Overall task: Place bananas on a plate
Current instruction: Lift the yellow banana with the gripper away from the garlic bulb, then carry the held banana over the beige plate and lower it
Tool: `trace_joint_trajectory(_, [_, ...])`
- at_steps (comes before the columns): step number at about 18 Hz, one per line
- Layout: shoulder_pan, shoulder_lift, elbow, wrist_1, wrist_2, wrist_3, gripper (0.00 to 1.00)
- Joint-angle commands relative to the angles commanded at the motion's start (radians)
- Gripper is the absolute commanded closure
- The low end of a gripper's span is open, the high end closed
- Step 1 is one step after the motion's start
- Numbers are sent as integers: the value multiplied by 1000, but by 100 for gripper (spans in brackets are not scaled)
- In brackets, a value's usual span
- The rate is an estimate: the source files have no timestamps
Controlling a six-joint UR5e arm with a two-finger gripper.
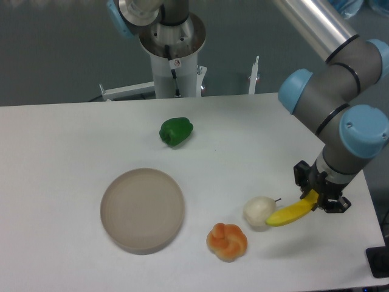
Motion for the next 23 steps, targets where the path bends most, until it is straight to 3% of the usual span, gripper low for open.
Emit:
trace_joint_trajectory(5, [-133, 51, -49, -26, -17, -118, 84])
trace_joint_trajectory(11, [-250, 231, -296, -18, -86, -169, 84])
trace_joint_trajectory(14, [-266, 270, -342, -21, -84, -267, 84])
trace_joint_trajectory(17, [-296, 259, -344, -12, -80, -380, 84])
trace_joint_trajectory(23, [-322, 223, -376, -9, -80, -426, 84])
